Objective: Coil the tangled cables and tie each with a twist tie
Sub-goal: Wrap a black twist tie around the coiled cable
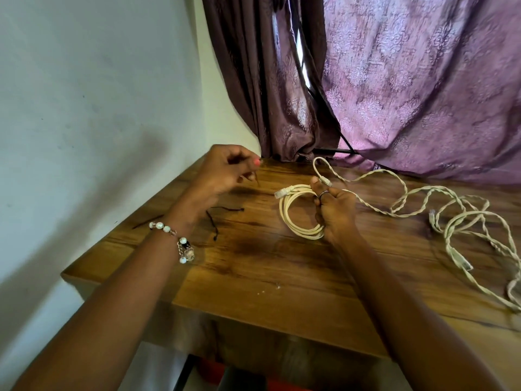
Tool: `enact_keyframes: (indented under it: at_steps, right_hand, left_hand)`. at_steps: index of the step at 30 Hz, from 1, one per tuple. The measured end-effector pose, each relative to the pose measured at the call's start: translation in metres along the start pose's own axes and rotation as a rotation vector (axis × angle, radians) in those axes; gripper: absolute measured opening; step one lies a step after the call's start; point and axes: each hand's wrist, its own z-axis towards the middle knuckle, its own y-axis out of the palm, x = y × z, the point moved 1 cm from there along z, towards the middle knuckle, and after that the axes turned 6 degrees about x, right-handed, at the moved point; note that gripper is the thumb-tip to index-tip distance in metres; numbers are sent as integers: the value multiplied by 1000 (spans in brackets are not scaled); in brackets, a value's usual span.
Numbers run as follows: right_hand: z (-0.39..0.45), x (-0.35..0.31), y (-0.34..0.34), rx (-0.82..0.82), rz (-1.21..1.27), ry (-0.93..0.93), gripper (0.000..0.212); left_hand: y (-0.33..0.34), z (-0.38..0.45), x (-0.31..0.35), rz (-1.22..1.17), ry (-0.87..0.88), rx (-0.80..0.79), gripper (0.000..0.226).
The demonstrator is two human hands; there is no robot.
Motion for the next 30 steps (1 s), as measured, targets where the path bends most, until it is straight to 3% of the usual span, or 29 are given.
enact_keyframes:
  at_steps: [3, 6, 13, 17, 24, 30]
  right_hand:
    - [0, -5, -3, 29, 12, -28, 42]
    - [2, -9, -7, 68, 24, -53, 42]
    - [13, -15, -20, 85, -22, -80, 45]
    - [17, -18, -24, 37, -64, -77, 47]
    - [14, -29, -28, -108, -94, -57, 42]
    - [13, -31, -28, -139, -108, -31, 33]
  left_hand:
    - [37, -9, 7, -211, -133, -141, 9]
    - [64, -12, 3, -360, -247, -133, 5]
    - [104, -2, -1, -243, -222, -56, 10]
    - [114, 11, -1, -301, -247, -9, 14]
    - [119, 34, -12, -143, -104, 54, 17]
    - [105, 35, -24, -272, -159, -27, 14]
